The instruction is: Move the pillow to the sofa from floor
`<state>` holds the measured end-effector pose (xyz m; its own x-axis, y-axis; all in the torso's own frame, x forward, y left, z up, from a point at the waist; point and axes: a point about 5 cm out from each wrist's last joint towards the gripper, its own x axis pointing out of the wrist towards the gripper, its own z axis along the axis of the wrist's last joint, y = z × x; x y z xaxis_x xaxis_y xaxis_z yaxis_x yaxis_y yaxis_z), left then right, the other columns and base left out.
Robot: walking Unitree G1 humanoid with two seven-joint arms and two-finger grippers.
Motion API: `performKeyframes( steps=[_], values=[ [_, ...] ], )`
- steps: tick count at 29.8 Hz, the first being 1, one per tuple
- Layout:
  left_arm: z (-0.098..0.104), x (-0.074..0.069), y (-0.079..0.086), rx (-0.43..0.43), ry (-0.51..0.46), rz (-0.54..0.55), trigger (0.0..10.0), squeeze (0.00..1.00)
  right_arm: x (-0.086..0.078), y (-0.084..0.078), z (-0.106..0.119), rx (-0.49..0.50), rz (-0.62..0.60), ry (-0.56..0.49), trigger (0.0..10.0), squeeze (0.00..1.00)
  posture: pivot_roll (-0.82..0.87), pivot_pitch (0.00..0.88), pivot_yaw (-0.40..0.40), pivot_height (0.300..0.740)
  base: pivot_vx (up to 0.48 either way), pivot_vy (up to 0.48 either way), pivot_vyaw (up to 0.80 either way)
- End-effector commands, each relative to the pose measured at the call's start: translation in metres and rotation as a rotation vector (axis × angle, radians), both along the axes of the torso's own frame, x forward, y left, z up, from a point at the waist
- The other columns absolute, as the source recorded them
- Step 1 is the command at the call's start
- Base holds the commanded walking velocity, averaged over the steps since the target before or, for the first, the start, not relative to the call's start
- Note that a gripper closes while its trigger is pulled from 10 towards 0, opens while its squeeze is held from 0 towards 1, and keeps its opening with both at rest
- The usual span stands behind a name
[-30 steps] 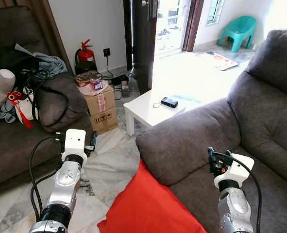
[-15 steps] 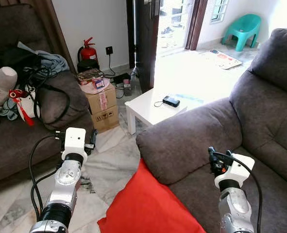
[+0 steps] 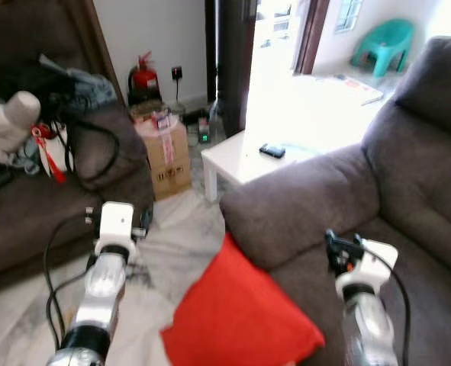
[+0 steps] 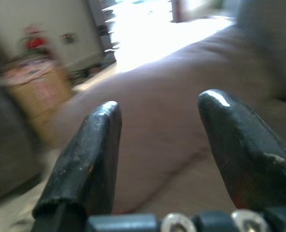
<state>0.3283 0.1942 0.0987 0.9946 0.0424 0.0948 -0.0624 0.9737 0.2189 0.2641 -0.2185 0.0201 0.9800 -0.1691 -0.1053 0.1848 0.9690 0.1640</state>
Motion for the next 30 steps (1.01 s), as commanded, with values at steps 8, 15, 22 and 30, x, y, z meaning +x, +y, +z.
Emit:
performKeyframes(
  steps=[8,15,22,30],
  values=[
    [-0.015,-0.006,0.006,-0.003,0.067,0.019,10.0,0.00,0.007,0.004,0.006,0.002,0.016,-0.022,10.0,0.00,-0.01,0.000,0.010,0.740,0.000,0.000,0.00],
    [-0.017,-0.008,0.004,-0.012,0.078,0.001,10.0,0.00,0.006,0.005,0.006,0.005,0.015,-0.020,10.0,0.00,-0.01,0.000,0.009,0.740,0.000,0.000,0.00],
    [-0.014,-0.009,-0.002,0.024,0.068,-0.067,10.0,0.00,0.007,0.003,0.010,0.037,-0.026,-0.050,10.0,0.00,0.00,0.000,0.010,0.740,0.000,0.000,0.00],
    [0.003,-0.008,0.000,0.016,-0.004,-0.053,10.0,0.00,0.001,-0.019,0.015,0.034,-0.172,-0.068,10.0,0.00,0.01,0.000,0.011,0.740,0.000,0.000,0.00]
  ],
)
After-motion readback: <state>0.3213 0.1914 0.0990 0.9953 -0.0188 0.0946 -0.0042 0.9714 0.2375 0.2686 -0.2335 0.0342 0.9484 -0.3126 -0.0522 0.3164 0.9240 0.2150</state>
